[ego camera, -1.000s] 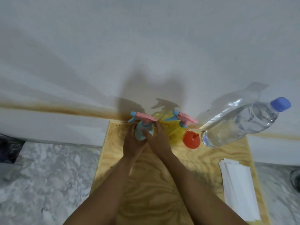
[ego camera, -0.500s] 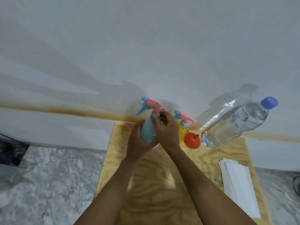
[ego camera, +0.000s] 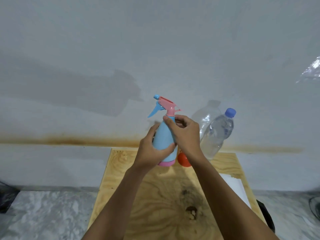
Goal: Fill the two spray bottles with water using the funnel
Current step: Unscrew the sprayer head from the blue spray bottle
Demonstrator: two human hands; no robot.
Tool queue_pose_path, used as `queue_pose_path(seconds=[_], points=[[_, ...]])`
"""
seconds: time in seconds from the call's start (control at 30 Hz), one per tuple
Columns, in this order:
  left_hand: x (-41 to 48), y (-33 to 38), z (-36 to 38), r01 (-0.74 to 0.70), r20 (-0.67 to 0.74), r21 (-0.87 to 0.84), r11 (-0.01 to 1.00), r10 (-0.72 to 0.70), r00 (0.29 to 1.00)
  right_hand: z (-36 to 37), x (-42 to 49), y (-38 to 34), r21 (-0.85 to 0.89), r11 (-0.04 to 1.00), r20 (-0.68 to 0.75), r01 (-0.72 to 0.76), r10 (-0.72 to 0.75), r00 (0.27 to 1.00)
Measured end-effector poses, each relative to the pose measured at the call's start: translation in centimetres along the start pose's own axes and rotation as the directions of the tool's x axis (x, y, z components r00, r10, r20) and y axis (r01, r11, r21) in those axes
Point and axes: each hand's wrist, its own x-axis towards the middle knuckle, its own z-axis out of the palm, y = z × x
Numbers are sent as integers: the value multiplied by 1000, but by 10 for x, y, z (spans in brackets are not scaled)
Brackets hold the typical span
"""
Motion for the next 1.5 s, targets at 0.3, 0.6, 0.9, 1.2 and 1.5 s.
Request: queue_pose_path(seconds=[0.3,0.6,0.9,1.2,1.5], points=[[-12,24,5,-20,69,-33,999,23,997,-21,-10,-9,9,997,114,75,-76,991],[-17,34,-4,43,158,-120,992,-24,987,-46,-9,-21,123,991,462,-55,-8,887],[-19,38,-3,28,119,-129,991,-13,993,-34,-14,-18,213,977,201,-17,-26,979],[-19,43,4,-7,88,-126,992,18,996,-24,-17,-17,135,990,111,44,-59,992],[-18,45,8,-8,48,-96,995,13,999,-21,-15,-17,250,966,101,-71,46,994]])
